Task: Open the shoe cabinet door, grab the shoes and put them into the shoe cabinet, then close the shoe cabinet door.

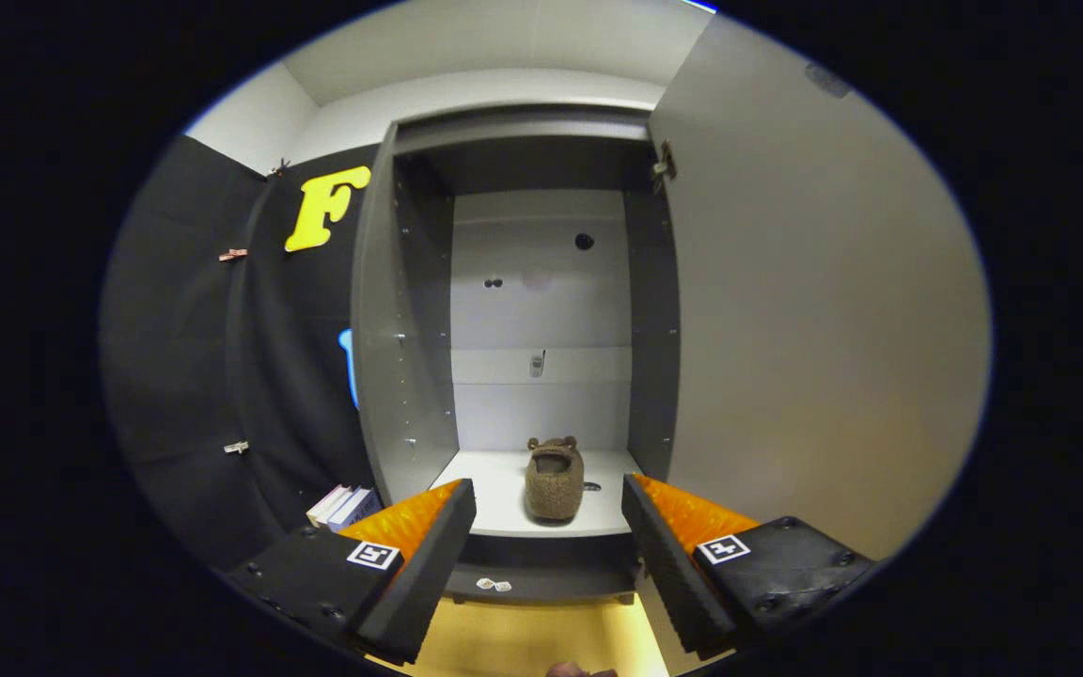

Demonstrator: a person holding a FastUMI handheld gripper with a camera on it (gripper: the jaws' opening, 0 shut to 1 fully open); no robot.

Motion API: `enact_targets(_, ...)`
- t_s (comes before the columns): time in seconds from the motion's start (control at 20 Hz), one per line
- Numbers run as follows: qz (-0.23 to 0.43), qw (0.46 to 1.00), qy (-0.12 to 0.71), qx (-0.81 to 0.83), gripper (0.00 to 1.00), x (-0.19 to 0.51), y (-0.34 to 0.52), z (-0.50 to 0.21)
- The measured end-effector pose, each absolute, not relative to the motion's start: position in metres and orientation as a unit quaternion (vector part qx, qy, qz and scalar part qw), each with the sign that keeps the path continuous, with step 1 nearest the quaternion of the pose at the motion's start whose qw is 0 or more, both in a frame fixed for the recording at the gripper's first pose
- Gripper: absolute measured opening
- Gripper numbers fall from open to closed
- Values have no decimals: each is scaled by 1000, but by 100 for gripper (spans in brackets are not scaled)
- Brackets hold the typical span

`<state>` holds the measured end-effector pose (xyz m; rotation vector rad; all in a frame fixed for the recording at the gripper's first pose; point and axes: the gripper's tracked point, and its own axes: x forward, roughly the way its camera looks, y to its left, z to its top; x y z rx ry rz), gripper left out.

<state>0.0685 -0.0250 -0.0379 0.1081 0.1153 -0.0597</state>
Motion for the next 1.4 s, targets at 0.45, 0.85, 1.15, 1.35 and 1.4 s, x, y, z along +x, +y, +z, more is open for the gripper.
enact_targets(0.45,-86,995,36,34,98,-89,-93,-58)
enact_targets(0.85,-238,970,45,16,98,-145,-246,-65)
enact_targets(1.15,-236,967,81,49,98,-108,-309,-75)
enact_targets(1.35,-228,967,95,65,98,-69,-332,-86)
enact_targets(1.4,-220,968,97,74,98,-58,-330,-86)
